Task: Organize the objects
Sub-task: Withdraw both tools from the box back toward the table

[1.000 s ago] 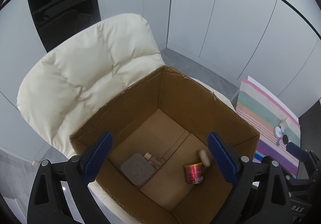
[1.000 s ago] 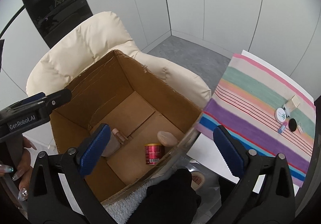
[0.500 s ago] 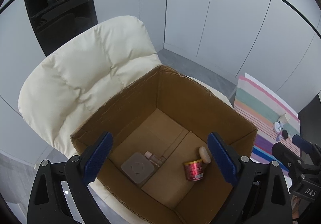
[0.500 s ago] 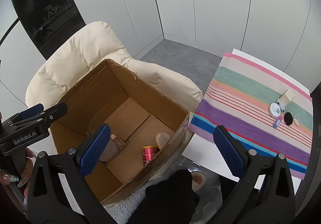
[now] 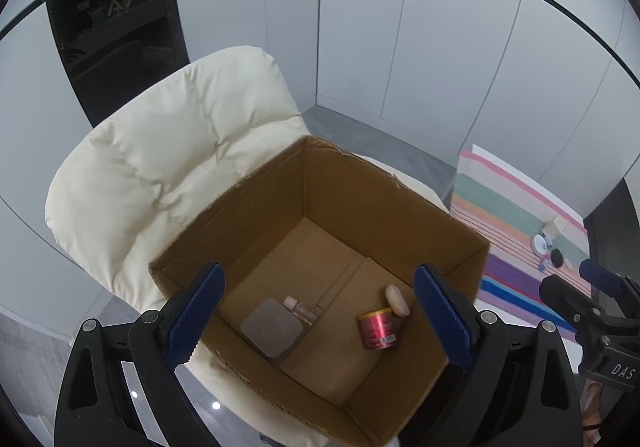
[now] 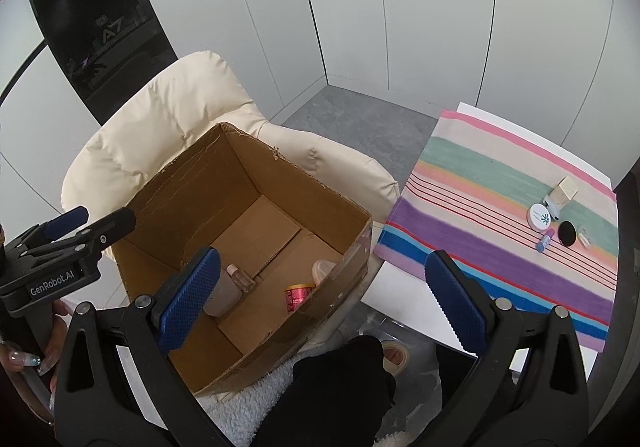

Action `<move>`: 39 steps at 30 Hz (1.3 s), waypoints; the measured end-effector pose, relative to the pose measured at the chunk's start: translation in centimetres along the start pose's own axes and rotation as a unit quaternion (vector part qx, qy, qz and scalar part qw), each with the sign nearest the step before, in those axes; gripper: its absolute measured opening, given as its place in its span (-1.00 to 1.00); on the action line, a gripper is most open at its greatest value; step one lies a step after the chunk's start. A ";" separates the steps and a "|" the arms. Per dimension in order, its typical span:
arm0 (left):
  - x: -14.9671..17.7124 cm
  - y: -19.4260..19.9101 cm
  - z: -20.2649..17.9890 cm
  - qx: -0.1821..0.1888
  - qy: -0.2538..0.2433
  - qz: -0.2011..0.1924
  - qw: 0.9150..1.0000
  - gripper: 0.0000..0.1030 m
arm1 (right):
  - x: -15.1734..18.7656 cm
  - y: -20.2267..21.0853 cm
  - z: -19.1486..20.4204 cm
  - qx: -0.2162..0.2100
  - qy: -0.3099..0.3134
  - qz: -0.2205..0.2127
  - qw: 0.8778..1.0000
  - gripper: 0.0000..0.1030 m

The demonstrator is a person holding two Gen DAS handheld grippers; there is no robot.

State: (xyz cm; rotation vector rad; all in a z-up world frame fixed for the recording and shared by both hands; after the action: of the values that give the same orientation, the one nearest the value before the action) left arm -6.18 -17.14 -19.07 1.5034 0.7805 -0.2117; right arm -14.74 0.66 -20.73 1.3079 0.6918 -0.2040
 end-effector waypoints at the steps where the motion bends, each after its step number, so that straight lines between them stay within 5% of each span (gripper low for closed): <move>1: 0.1 0.2 -0.2 0.002 -0.001 0.001 1.000 0.87 | 0.1 0.4 -0.1 0.000 -0.001 -0.002 1.000 1.00; 19: 5.5 5.7 -2.0 0.016 -0.035 -0.003 0.999 0.87 | 4.7 6.3 -0.6 0.012 -0.006 -0.012 1.000 1.00; 30: 9.2 8.9 -1.1 0.034 -0.009 -0.007 0.999 0.87 | 9.3 9.3 0.3 0.026 0.011 -0.008 1.000 1.00; 39: 9.2 10.0 -0.7 0.038 -0.009 -0.024 0.999 0.87 | 10.9 10.5 1.4 0.032 0.030 -0.007 0.999 1.00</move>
State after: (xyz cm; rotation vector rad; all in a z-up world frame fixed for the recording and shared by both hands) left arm 6.28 -12.38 -16.24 1.5526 0.8030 -0.2932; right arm -0.36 4.85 -18.26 1.3755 0.7503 -0.2013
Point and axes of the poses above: each gripper's, at about its wrist camera, not at the fingertips, and y roughly against the way its jaws point, z to its left, x to its underside, the point moved 10 cm from there along -y, roughly the way its jaws point, and after that the axes turned 6 degrees about x, right-handed, at the moved point
